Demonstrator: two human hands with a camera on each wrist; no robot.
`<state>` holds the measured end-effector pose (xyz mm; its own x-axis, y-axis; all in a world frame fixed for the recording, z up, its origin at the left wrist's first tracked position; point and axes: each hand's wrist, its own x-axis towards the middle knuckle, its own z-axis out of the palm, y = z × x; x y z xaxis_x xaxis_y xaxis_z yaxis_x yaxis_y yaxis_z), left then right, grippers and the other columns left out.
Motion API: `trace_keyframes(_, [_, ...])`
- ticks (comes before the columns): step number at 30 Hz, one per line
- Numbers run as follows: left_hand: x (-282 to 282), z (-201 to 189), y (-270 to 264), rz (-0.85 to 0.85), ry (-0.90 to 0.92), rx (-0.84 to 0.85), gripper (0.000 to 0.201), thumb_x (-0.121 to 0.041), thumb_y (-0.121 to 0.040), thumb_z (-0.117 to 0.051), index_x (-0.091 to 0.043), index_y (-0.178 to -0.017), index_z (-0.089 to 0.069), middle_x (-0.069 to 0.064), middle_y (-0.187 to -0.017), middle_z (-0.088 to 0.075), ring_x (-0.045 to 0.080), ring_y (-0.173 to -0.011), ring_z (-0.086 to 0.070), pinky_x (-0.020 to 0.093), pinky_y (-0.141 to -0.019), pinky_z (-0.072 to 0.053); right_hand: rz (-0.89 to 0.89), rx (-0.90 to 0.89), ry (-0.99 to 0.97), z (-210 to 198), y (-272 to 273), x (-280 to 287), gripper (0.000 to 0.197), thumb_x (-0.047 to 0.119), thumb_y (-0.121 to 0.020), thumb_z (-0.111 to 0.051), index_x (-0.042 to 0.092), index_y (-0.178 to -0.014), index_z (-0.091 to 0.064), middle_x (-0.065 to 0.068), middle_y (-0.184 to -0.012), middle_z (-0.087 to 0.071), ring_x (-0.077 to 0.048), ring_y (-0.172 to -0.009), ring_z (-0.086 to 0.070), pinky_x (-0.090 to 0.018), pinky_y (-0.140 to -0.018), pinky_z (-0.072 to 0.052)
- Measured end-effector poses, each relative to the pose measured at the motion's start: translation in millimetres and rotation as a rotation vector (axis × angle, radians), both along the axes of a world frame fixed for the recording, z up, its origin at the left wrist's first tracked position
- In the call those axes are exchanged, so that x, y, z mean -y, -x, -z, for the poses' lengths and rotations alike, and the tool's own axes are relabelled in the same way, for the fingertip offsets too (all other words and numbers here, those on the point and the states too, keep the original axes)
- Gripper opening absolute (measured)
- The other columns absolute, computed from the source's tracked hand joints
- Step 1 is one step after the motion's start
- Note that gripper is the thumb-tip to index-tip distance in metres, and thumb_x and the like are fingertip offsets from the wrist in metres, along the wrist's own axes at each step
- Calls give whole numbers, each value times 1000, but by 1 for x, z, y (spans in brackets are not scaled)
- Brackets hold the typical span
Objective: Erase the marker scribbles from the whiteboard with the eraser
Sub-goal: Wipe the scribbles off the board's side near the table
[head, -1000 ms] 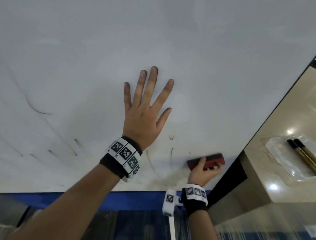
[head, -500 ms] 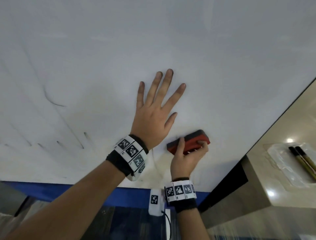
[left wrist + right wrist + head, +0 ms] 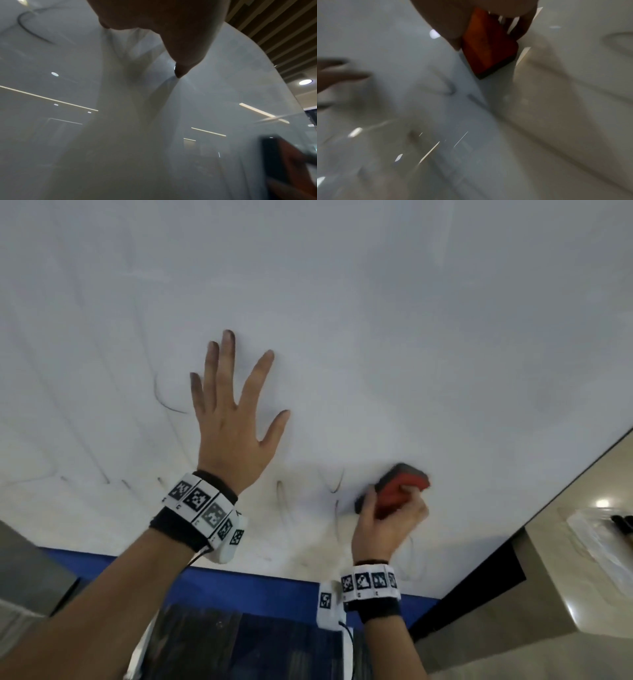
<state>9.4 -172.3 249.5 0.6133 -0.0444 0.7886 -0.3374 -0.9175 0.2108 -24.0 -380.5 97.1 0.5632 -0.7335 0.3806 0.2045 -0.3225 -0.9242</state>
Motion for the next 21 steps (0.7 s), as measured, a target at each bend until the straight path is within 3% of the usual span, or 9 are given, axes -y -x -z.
trace_keyframes(2, [-1,4,-4,2,-11,-1,68,-45,-101,-60,-25,-160,-32,20,-170,-9,38,-159,-6,67,-124,-13,-126,-11,270,-10,0,-25,49,13,-82,-83,13,-121,-53,-18,-127,-44,-23,-113,-44,-28,-97,-39])
trace_keyframes(4, [-5,7,-7,7,-34,12,67,-45,-102,-59,-24,-160,-32,21,-170,-11,38,-159,-7,66,-124,-14,-113,-8,476,0,1,-20,45,18,-85,-81,18,-120,-54,-18,-129,-43,-28,-114,-44,-33,-96,-41])
trace_keyframes(6, [-12,9,-8,23,-62,16,67,-45,-102,-60,-25,-160,-32,20,-170,-12,37,-159,-9,65,-124,-15,13,0,381,11,0,4,45,18,-87,-78,17,-124,-53,-20,-128,-43,-32,-114,-46,-42,-96,-47])
trace_keyframes(8, [-17,10,-7,29,-94,6,69,-43,-101,-60,-25,-161,-30,19,-170,-11,36,-159,-9,65,-124,-15,171,43,85,10,-1,18,48,14,-88,-75,13,-129,-51,-23,-124,-44,-34,-111,-49,-49,-94,-49])
trace_keyframes(11, [-9,11,-4,36,-71,-34,72,-41,-100,-60,-27,-162,-26,19,-171,-7,36,-159,-4,64,-125,-11,213,36,4,4,-8,-14,50,9,-88,-75,12,-131,-49,-25,-125,-45,-32,-112,-47,-35,-94,-43])
trace_keyframes(13, [-4,13,-3,50,-35,-41,70,-39,-100,-61,-28,-161,-28,19,-171,-6,36,-160,-3,64,-125,-11,36,3,276,10,-5,-49,51,7,-84,-78,17,-126,-52,-25,-129,-47,-34,-115,-45,-34,-98,-40])
trace_keyframes(15, [-7,14,-4,62,-37,-23,69,-36,-100,-62,-27,-160,-31,19,-171,-10,36,-159,-6,64,-124,-15,-142,-45,644,27,2,-70,46,8,-82,-79,26,-119,-58,-19,-127,-49,-38,-112,-48,-47,-96,-47])
trace_keyframes(17, [-16,16,-6,63,-82,4,67,-39,-100,-62,-28,-160,-33,19,-170,-13,34,-159,-11,62,-124,-18,-186,-45,856,31,2,-66,38,11,-83,-79,30,-112,-65,-14,-124,-48,-36,-107,-48,-53,-90,-50])
trace_keyframes(21, [-41,21,-11,26,-144,34,65,-48,-102,-58,-31,-159,-33,18,-169,-17,33,-158,-14,60,-125,-16,-22,79,578,-6,-5,-50,36,7,-82,-80,23,-112,-68,-15,-124,-46,-35,-109,-47,-45,-91,-48])
